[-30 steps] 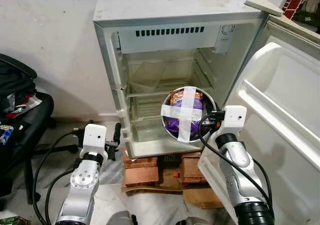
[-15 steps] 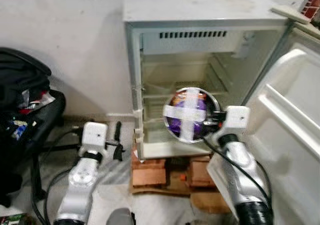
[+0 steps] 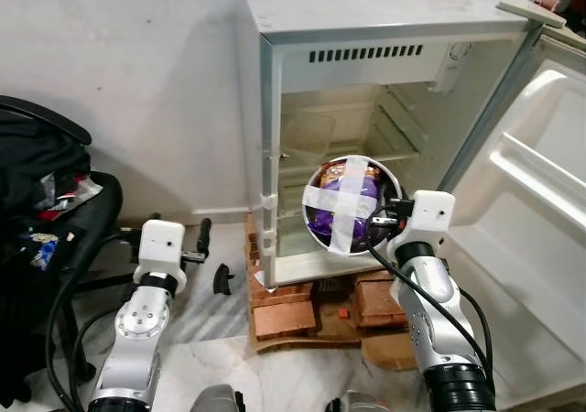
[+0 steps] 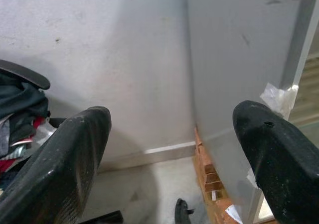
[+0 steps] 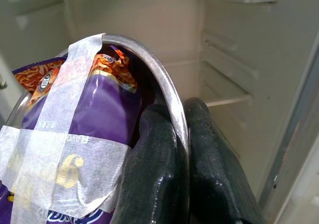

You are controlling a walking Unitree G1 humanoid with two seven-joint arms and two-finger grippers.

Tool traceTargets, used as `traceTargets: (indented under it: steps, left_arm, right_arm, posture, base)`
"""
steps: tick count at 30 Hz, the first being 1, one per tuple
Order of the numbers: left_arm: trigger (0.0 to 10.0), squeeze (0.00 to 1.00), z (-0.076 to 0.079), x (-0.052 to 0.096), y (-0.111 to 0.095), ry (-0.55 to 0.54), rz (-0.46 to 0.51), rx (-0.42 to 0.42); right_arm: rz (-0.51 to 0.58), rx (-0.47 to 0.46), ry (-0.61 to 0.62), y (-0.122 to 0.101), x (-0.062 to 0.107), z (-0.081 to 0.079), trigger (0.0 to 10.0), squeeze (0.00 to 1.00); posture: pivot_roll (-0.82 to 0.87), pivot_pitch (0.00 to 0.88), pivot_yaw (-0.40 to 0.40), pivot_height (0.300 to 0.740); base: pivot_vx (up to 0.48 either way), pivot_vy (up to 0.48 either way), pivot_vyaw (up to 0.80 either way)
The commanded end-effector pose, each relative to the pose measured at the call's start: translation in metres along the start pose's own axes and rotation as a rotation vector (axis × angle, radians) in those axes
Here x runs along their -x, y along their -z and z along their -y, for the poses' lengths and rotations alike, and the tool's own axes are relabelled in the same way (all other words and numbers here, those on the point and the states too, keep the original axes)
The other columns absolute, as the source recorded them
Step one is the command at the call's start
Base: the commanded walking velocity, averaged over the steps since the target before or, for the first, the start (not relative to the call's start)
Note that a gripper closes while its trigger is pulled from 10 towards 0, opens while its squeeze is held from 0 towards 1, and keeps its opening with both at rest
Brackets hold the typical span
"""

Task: Restocking fridge

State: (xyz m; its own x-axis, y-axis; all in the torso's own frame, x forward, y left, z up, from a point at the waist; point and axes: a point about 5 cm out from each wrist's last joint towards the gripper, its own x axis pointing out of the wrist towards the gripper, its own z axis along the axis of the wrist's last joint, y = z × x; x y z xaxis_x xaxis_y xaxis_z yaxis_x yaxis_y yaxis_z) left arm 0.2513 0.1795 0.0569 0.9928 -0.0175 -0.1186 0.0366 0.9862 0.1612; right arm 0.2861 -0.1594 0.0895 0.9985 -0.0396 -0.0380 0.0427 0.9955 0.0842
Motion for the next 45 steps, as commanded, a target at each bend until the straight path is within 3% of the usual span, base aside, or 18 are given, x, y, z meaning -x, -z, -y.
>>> traceTargets:
  steps: [1,38,45]
  left_arm:
    - [10.0,0.00,0.0039,-0.0002,0.0003,0.022,0.003,0.016]
    - [10.0,0.00,0.0044,-0.0017,0.0007,0.031,0.001,0.022]
    - [10.0,0.00,0.0006,0.0002,0.0001,-0.005,-0.006,0.017]
  right_arm:
    - [0.023,-0.004,0.045,-0.0045,-0.0031,0.0091,10.0,0.00]
    - [0.042,-0.009,0.050,-0.0056,-0.0078,0.0060,10.0,0.00]
    - [0.042,-0.011,0.051,-0.0056,-0.0097,0.0051,10.0,0.00]
  posture:
    - [0.01,0.000,-0.009,0.740]
    - [0.02,0.000,-0.014,0.740]
    - [0.03,0.000,-0.016,0.740]
  base:
    - [0.266,0.000,0.00]
    - [0.264,0.000,0.00]
    - [0.000,0.000,0.00]
